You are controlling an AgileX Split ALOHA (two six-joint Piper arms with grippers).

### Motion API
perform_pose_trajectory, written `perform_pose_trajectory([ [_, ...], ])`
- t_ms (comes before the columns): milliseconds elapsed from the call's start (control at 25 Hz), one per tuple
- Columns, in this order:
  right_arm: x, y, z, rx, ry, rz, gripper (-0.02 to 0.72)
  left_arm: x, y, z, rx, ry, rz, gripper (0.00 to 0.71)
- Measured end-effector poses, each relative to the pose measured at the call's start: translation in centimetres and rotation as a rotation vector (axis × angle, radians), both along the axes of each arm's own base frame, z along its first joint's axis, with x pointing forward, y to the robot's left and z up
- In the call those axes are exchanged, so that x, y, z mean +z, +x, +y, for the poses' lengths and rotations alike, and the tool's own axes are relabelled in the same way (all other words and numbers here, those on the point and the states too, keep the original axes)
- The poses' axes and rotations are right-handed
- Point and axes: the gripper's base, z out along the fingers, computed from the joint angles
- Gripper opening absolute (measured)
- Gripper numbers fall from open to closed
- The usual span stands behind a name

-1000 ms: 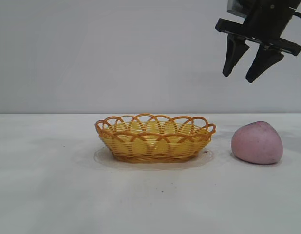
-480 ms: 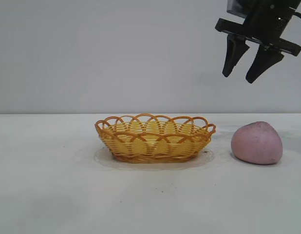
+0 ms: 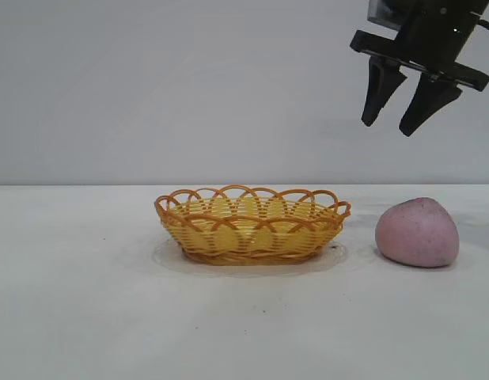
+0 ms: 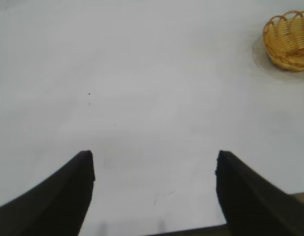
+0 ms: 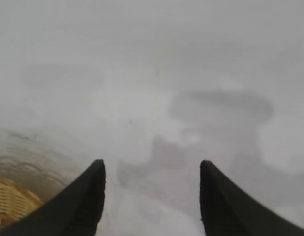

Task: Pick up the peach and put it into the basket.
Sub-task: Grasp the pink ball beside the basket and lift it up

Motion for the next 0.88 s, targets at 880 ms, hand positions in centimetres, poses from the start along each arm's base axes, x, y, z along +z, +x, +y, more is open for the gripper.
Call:
perform_pose_trajectory([
  [880,-0.6,-2.2,0.0,0.107,-0.027,0.228,0.356,-0.2,-0.6,0.0,-0.001,-0.003,-0.038,0.461],
])
